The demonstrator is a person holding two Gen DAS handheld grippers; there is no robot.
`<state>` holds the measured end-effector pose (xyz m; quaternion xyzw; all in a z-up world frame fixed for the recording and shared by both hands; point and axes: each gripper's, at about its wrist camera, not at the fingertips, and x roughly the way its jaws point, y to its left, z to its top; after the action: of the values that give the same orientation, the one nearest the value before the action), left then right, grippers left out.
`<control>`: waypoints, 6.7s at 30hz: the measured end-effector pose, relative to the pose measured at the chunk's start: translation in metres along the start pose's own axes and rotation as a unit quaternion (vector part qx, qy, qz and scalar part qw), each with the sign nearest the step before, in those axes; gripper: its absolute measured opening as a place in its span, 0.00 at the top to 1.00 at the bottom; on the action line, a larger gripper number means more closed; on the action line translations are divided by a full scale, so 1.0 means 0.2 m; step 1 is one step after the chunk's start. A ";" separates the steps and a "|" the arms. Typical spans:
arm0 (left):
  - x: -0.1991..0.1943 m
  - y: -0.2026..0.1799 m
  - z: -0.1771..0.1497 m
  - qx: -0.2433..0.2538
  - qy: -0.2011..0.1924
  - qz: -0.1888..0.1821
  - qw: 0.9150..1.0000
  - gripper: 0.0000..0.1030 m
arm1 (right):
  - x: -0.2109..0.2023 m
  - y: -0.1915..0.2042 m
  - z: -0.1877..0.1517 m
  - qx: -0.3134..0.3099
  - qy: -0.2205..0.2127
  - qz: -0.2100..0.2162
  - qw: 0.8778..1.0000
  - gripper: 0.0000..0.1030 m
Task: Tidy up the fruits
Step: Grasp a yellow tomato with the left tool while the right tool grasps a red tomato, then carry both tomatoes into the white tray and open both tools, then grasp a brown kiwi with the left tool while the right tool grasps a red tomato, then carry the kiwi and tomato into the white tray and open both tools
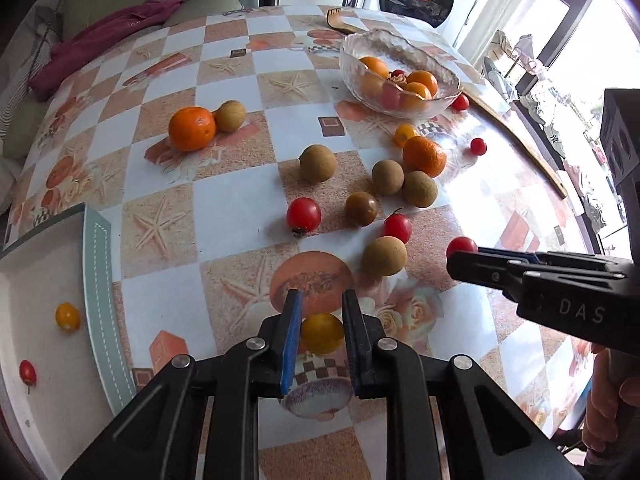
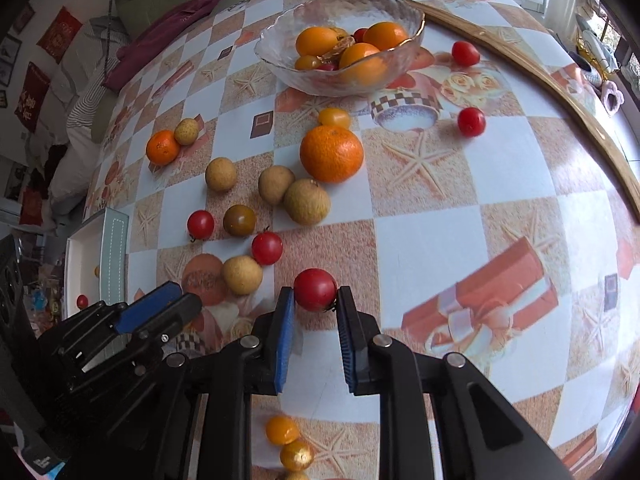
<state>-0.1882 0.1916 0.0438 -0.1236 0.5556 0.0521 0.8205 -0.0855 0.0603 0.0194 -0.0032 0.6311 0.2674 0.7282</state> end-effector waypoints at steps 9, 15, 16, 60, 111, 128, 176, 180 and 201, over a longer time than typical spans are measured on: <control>-0.17 0.08 -0.05 -0.018 -0.023 0.002 1.000 0.79 | -0.08 0.07 -0.08 -0.006 0.003 0.004 1.000 0.78; -0.29 0.23 -0.12 -0.045 -0.037 0.020 0.998 0.79 | -0.12 0.20 -0.10 -0.024 0.001 0.010 1.000 0.78; -0.30 0.25 -0.13 -0.049 -0.039 0.023 0.998 0.79 | -0.12 0.23 -0.10 -0.029 0.001 0.012 1.000 0.78; -0.34 1.07 -0.64 -0.138 0.003 0.161 0.977 0.67 | 0.50 1.41 -0.23 -0.215 0.118 0.034 0.969 0.76; -0.08 0.02 -0.03 0.006 -0.017 0.065 0.998 0.22 | -0.13 -0.13 -0.06 0.050 -0.025 -0.078 0.995 0.18; 0.20 -0.20 0.11 -0.008 0.001 0.060 0.998 0.22 | -0.05 -0.33 0.22 0.005 -0.058 -0.105 0.993 0.33; -0.17 0.06 -0.07 -0.039 -0.030 0.054 0.997 0.72 | -0.21 -0.08 -0.02 0.001 -0.055 -0.051 0.997 0.80; -0.24 0.18 -0.12 -0.054 -0.036 0.066 0.996 0.72 | -0.19 0.07 -0.03 -0.029 -0.051 -0.041 0.997 0.80; -0.37 0.92 -0.51 -0.188 -0.023 0.141 0.972 0.72 | 0.08 1.11 -0.11 -0.184 0.013 0.060 0.981 0.80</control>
<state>-0.3489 0.3462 0.0490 -0.1950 0.5288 0.2740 0.7792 -0.1918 0.2499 0.0735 -0.1028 0.5795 0.4226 0.6892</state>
